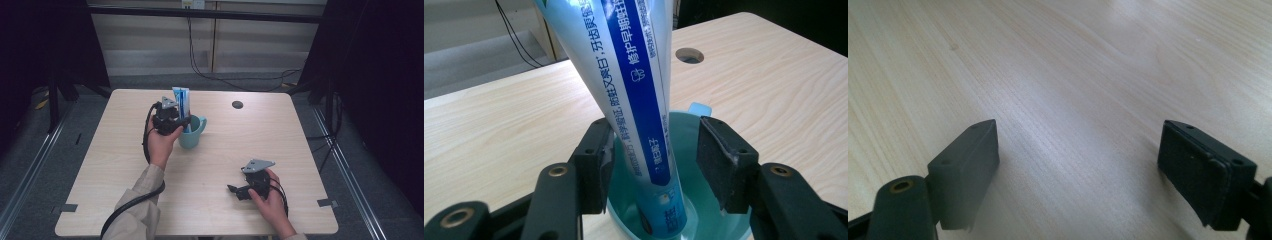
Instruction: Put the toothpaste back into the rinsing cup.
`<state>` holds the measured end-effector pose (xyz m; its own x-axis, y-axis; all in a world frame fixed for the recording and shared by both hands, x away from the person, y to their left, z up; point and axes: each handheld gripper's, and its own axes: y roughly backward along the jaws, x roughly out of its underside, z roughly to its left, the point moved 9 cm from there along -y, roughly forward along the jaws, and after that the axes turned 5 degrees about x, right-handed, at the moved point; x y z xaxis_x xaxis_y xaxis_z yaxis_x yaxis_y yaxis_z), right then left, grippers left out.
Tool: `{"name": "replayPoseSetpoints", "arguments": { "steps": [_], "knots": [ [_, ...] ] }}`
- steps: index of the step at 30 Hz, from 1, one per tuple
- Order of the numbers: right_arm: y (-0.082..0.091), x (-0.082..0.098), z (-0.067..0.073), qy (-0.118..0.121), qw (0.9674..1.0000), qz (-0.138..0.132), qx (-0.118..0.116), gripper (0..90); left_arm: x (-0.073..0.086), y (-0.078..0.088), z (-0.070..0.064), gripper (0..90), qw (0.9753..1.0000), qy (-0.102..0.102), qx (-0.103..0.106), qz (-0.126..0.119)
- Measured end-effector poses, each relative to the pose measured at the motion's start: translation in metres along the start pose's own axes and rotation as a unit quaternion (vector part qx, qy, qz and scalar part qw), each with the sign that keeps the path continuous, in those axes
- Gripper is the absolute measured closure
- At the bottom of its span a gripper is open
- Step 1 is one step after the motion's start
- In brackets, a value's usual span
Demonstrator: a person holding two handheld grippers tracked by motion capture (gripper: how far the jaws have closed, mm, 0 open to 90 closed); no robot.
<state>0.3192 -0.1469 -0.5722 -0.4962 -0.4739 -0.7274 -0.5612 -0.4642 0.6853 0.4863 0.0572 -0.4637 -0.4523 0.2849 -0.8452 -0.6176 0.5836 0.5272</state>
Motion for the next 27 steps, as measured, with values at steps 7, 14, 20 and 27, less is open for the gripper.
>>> {"name": "replayPoseSetpoints", "arguments": {
  "steps": [7,14,20,27],
  "knots": [
    [0.0,0.0,0.0,0.0,1.0,0.0,0.0,16.3,0.0,0.002,0.0,44.4,1.0,0.004,-0.002,0.006],
    [0.0,0.0,0.0,-0.001,1.0,0.0,0.0,16.3,0.0,0.006,0.0,40.8,0.9999,0.008,-0.006,0.01],
    [0.0,0.0,0.0,0.0,1.0,0.0,0.0,16.3,0.0,0.01,0.002,35.3,0.9998,0.014,-0.006,0.009],
    [0.0,0.0,0.0,0.0,1.0,0.0,0.0,16.3,0.001,0.014,0.003,30.6,0.9997,0.019,-0.009,0.011]
  ]
}}
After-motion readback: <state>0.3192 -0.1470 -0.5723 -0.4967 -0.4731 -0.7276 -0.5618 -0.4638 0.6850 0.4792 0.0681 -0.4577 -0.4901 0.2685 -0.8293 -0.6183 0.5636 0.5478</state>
